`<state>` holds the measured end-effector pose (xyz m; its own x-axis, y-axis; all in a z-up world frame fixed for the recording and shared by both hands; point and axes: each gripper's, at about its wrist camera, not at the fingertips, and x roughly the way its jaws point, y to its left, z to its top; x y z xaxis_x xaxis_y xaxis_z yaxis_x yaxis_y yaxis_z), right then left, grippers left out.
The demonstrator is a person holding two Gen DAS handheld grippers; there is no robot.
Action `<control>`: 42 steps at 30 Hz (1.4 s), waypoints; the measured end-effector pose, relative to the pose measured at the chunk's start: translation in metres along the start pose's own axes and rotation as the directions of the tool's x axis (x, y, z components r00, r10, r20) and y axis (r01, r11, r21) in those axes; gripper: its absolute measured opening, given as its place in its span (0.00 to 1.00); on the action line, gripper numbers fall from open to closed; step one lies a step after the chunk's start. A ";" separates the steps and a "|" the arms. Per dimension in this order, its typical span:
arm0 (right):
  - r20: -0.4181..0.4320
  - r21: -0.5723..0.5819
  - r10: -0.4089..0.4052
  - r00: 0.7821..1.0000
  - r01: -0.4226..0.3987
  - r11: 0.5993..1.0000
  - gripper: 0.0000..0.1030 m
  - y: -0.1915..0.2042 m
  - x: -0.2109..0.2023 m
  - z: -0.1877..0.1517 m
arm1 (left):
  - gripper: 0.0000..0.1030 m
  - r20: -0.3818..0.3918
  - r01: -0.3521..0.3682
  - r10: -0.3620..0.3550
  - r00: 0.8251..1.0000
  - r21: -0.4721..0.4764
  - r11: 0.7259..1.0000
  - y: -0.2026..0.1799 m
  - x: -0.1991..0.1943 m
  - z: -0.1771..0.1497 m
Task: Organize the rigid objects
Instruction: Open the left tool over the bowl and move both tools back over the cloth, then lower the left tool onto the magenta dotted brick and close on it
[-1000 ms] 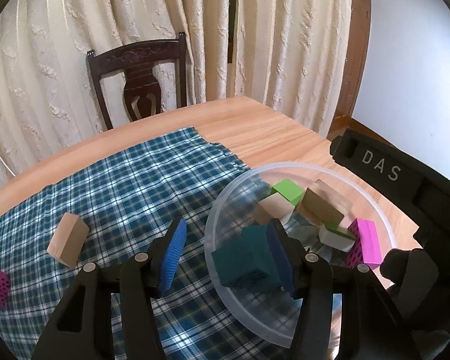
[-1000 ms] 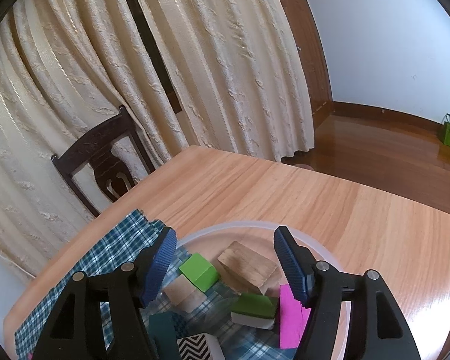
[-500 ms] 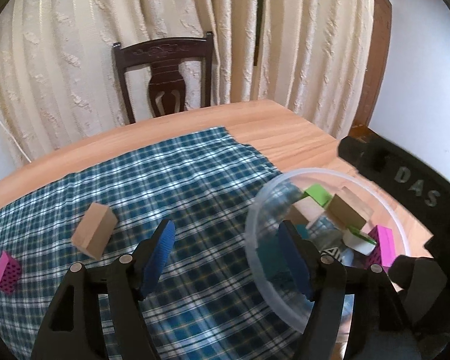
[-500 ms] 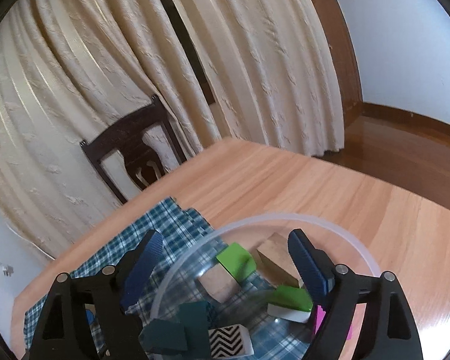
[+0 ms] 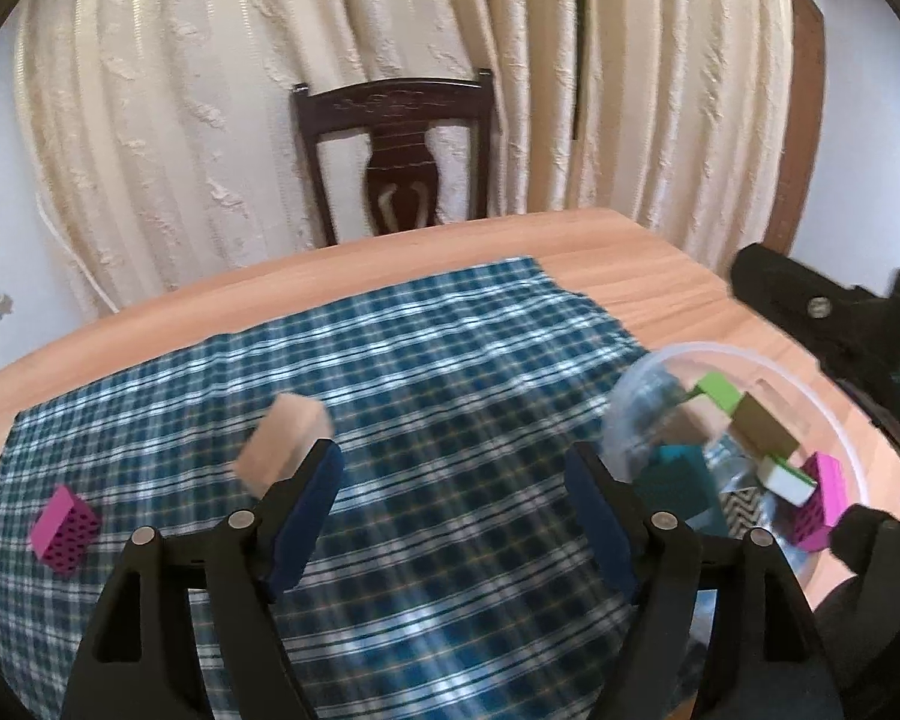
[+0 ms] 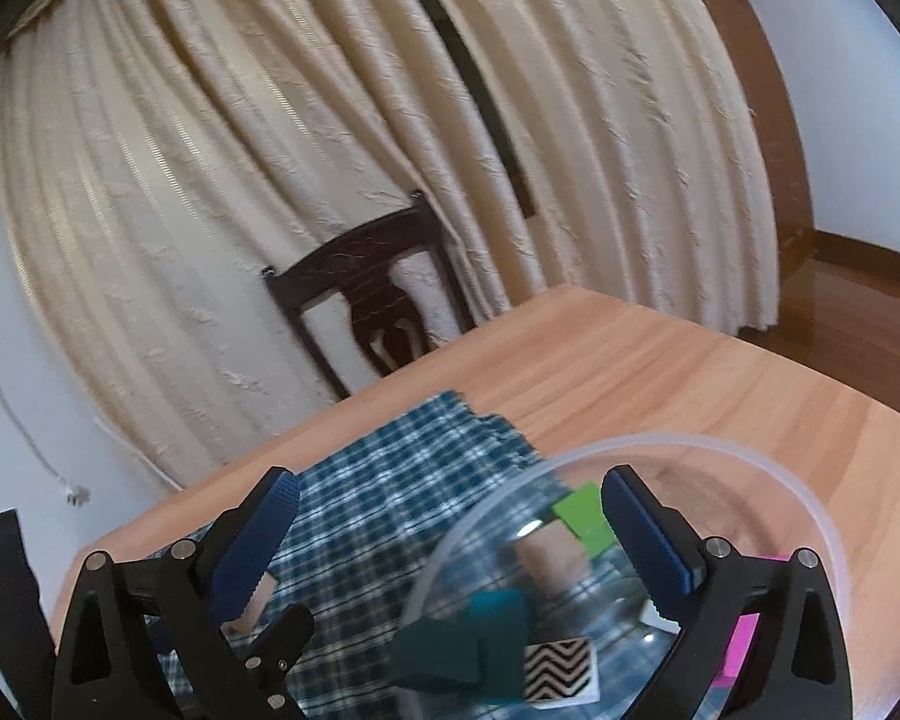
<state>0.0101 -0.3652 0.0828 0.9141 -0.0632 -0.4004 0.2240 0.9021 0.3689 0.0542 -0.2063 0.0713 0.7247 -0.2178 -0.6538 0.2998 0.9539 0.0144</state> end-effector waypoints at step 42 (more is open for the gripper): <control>0.011 -0.298 0.129 0.992 -0.120 0.947 1.00 0.056 -0.013 -0.029 | 0.81 -0.190 -0.490 0.453 0.871 -0.393 0.778 0.213 -0.004 -0.059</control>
<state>0.0006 -0.3017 0.0848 0.9390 0.0488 -0.3405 0.0021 0.9891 0.1475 0.0783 0.0100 0.0321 0.6492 0.2812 -0.7067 -0.3657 0.9301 0.0341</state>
